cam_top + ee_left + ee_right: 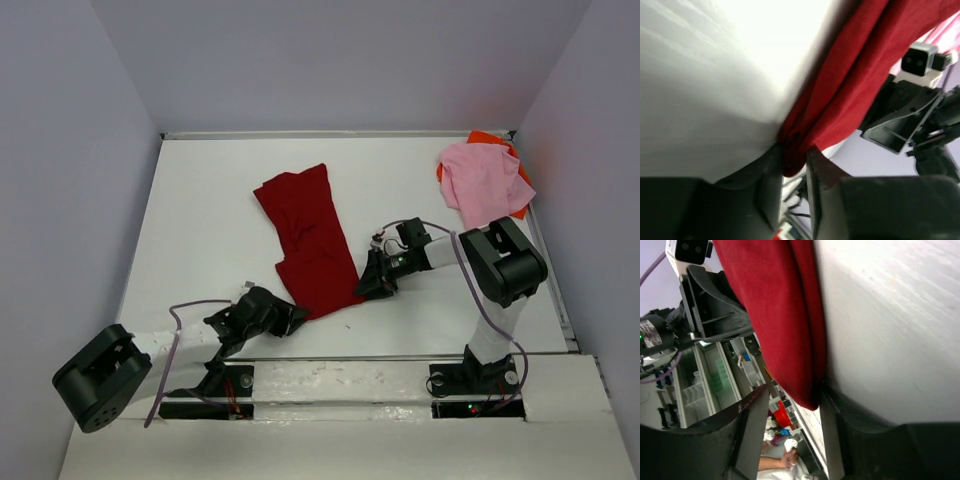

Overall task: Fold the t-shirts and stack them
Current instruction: Grab one side of the 2/3 rectangular tshirt with both arms

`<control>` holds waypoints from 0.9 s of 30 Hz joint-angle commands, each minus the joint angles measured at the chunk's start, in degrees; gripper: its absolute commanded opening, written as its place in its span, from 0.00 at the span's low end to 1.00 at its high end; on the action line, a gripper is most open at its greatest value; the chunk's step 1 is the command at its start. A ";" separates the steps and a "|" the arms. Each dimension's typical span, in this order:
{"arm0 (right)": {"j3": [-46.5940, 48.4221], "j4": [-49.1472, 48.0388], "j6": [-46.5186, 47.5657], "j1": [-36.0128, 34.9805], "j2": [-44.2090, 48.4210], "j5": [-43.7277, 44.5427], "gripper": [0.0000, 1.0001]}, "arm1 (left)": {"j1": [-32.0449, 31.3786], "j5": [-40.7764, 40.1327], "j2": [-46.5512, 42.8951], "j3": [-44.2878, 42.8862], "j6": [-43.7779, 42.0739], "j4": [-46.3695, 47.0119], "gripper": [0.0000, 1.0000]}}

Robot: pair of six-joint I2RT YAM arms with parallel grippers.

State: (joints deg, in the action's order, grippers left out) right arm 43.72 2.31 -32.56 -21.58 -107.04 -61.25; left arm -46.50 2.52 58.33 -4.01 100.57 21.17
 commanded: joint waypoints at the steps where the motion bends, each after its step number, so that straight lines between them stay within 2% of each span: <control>1: -0.66 2.97 -2.25 -1.53 -2.64 4.13 0.43 | -0.26 -1.91 1.88 -1.00 -0.82 -1.48 0.26; 5: -0.66 3.23 -2.07 -1.53 -2.82 3.78 0.07 | -0.26 -1.65 2.58 -1.09 -0.73 -1.39 0.16; 7: -0.48 3.58 -1.99 -1.53 -2.82 3.69 0.00 | -0.26 -1.73 2.23 -1.09 -0.56 -1.74 0.13; 12: 1.36 7.44 -0.76 -1.53 -1.68 2.81 0.00 | -0.26 -1.65 -0.31 -1.44 -0.20 -3.94 0.13; 16: 4.00 16.31 1.44 -1.53 2.53 3.68 0.00 | -0.26 -0.86 -4.00 -3.37 -0.38 -8.94 0.13; 23: 4.88 26.07 3.11 -1.53 10.08 3.33 0.00 | -0.43 1.25 -11.47 -10.75 -3.19 -24.12 0.13; 27: 5.49 29.51 3.20 -1.53 14.04 3.07 0.00 | -0.70 1.87 -14.28 -13.91 -3.19 -28.19 0.13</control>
State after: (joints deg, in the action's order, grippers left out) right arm 46.98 25.21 -30.41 -22.59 -97.27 -57.32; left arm -46.85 4.51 46.54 -14.52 98.50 0.21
